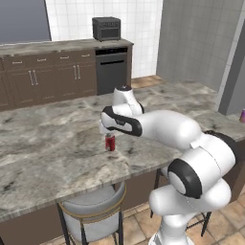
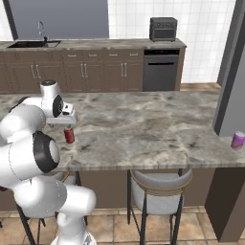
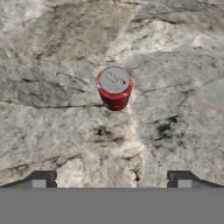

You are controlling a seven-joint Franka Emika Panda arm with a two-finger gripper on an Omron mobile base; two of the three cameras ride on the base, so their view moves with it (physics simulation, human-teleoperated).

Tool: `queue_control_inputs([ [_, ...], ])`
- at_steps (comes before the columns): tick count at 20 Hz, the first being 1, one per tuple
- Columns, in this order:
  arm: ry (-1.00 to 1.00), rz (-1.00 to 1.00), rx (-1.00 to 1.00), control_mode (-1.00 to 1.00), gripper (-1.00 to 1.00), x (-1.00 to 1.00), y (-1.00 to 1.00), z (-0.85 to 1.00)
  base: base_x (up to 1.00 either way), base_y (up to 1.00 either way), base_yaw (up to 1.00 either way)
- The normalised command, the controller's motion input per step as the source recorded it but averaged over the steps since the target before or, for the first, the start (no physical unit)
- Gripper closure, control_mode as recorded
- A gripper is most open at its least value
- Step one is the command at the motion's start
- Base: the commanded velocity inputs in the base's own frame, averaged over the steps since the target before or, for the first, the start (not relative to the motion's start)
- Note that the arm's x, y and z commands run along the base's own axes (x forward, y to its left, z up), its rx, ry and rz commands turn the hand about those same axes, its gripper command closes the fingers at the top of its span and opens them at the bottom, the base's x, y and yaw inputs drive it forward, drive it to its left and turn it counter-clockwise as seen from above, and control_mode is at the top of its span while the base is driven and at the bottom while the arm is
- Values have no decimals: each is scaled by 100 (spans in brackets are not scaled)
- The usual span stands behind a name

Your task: Four empty soda cans are scattered around the kitchen. Gather all the cans and cluster them next to the stove for recycling.

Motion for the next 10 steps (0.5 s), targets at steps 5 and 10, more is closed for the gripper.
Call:
queue_control_inputs([
  [5, 0, 0, 0, -100, -100, 3, 0, -16, 0, 0, 0],
  [10, 0, 0, 0, -100, -100, 1, 0, -17, 0, 0, 0],
])
